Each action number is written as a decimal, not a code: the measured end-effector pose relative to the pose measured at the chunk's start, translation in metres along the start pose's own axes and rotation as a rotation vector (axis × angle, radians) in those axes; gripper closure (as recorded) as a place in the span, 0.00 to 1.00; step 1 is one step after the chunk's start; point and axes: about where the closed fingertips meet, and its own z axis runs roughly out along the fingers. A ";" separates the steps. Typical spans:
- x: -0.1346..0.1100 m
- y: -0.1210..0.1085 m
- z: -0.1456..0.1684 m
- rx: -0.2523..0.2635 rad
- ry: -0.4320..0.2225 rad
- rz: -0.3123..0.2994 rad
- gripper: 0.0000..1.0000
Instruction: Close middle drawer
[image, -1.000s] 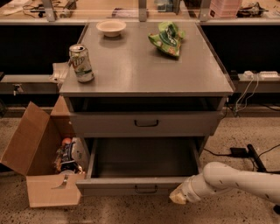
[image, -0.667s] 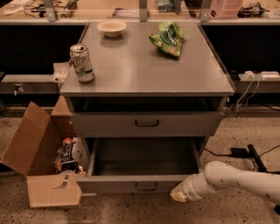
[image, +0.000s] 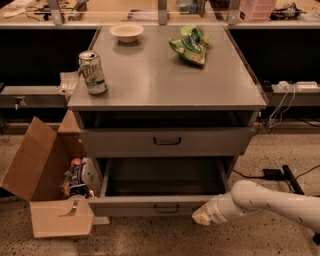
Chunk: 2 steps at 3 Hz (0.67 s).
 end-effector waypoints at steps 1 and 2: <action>-0.005 -0.005 0.004 0.001 -0.009 0.002 1.00; -0.015 -0.014 0.010 0.000 -0.020 0.005 1.00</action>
Offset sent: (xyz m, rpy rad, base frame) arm 0.1477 0.0312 -0.0207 0.0874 -0.0469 -0.0517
